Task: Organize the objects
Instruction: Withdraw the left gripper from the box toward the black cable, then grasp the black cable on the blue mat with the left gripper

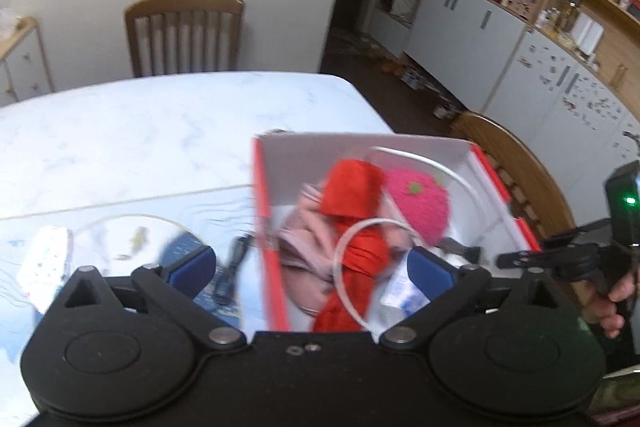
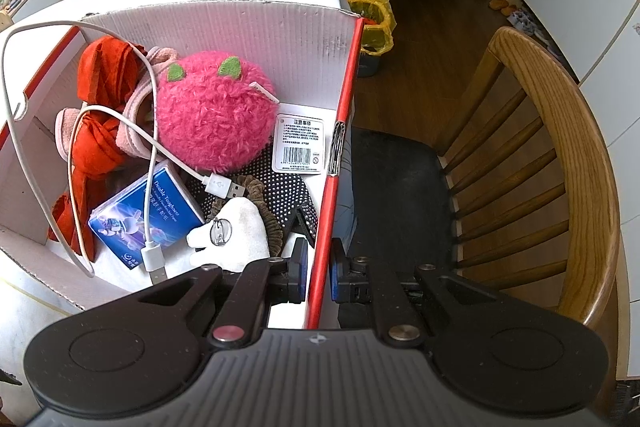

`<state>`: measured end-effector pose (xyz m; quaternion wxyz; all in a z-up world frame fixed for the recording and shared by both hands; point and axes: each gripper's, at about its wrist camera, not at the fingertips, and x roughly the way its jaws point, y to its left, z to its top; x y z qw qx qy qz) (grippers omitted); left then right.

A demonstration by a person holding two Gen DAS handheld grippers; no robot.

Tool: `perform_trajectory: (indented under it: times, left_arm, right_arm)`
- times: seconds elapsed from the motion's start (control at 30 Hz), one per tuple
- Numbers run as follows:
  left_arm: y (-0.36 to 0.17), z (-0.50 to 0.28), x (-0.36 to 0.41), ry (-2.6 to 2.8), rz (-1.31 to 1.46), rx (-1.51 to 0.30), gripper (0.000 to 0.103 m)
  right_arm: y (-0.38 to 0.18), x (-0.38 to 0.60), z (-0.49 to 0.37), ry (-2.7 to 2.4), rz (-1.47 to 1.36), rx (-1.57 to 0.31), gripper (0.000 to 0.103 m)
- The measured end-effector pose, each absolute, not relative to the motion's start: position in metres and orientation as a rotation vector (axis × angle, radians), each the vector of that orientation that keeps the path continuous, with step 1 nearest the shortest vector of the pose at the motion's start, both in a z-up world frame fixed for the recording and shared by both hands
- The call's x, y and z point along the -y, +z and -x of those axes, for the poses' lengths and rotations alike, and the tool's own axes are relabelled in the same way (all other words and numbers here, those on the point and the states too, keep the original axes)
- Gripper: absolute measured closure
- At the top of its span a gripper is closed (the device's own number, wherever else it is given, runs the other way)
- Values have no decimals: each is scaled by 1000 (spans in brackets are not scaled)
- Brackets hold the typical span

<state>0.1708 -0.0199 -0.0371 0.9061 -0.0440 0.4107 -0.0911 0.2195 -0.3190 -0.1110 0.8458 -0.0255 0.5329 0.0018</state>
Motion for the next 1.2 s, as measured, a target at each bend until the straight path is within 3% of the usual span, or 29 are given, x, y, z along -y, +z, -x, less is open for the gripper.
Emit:
perform_trajectory:
  times: [0.47,1.07,1.2]
  left_arm:
    - [-58,-177,-47,-76,-62,-841,1]
    - [-138,-195,-50,-272,-181,-861,2]
    - [-148,-201,-44,-322,-273,-855,7]
  right_arm:
    - [-113,312,-222,-14,94,-1143,92]
    - [-119,299,-231,-61,159,-1191,92]
    - [-121,297,-231,-74,175,-1205,92]
